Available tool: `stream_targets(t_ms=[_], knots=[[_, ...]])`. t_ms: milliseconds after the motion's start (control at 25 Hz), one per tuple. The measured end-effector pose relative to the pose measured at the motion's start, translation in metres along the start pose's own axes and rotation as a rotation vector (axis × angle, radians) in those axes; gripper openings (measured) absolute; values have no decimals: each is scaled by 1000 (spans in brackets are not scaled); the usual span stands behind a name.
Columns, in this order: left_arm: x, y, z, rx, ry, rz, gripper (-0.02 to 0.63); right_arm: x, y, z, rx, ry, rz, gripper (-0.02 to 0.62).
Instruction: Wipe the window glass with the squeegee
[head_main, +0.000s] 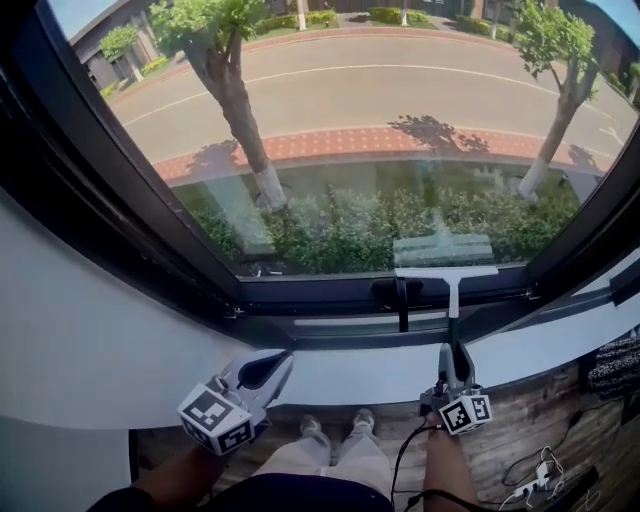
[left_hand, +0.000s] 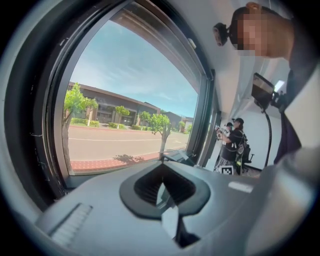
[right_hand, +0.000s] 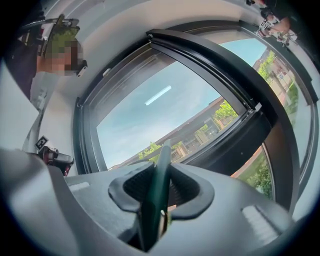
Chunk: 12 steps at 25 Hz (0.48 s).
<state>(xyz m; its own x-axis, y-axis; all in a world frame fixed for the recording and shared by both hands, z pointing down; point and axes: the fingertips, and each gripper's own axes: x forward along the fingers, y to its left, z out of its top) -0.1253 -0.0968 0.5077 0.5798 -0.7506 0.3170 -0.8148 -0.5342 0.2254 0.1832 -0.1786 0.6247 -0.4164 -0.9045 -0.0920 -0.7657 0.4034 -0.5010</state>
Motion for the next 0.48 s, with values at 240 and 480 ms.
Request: stream_targets(t_ms=[240,480], knots=[[7,16,5,-15,-46,-47,5,2,49,51,-32,-90,58,104],[14,40,35,1,-140,-73,5,44,106,140,-136,-247,169,104]])
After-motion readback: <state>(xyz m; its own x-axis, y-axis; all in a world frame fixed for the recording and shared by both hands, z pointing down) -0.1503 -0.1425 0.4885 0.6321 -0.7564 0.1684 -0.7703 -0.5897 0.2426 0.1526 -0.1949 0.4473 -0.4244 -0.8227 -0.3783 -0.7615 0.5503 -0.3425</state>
